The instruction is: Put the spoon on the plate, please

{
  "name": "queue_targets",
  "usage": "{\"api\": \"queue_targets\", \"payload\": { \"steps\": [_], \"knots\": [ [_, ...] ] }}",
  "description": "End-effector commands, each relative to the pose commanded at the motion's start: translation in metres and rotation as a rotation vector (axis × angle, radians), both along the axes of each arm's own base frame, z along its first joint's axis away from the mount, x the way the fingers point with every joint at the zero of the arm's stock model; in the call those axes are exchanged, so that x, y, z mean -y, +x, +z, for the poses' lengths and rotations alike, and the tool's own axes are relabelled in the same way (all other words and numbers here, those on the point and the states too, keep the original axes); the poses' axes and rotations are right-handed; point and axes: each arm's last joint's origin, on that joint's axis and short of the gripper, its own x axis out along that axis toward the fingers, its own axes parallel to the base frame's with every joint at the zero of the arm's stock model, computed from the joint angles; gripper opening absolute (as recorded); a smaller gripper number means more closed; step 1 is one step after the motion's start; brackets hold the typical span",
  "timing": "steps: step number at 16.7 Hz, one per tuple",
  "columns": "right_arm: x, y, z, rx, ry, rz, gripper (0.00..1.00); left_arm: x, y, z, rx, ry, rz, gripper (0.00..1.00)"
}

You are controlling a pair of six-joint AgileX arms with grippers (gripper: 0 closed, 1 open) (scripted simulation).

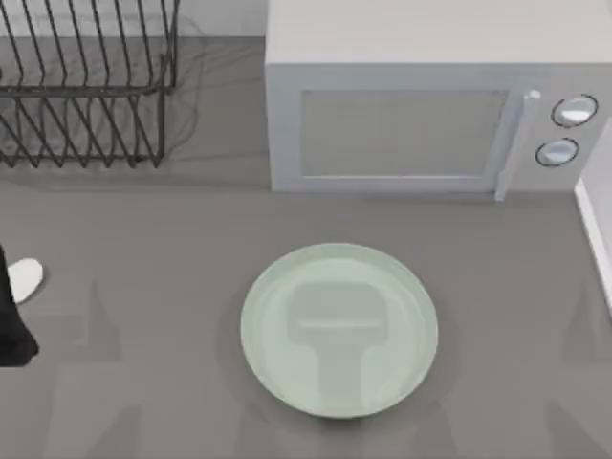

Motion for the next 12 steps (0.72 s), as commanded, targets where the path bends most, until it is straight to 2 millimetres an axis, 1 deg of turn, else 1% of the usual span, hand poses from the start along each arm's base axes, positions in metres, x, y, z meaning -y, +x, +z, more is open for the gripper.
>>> {"api": "queue_targets", "payload": {
  "steps": [3, 6, 9, 12],
  "knots": [
    [0.000, 0.000, 0.000, 0.000, 0.000, 0.000, 1.00, 0.000, 0.000, 0.002, -0.010, 0.009, 0.002, 1.00],
    [0.000, 0.000, 0.000, 0.000, 0.000, 0.000, 1.00, -0.003, 0.002, 0.016, -0.094, 0.085, 0.020, 1.00],
    [0.000, 0.000, 0.000, 0.000, 0.000, 0.000, 1.00, -0.008, 0.011, 0.038, -0.271, 0.209, 0.032, 1.00],
    [0.000, 0.000, 0.000, 0.000, 0.000, 0.000, 1.00, -0.016, 0.035, 0.056, -0.538, 0.348, 0.004, 1.00]
  ]
}}
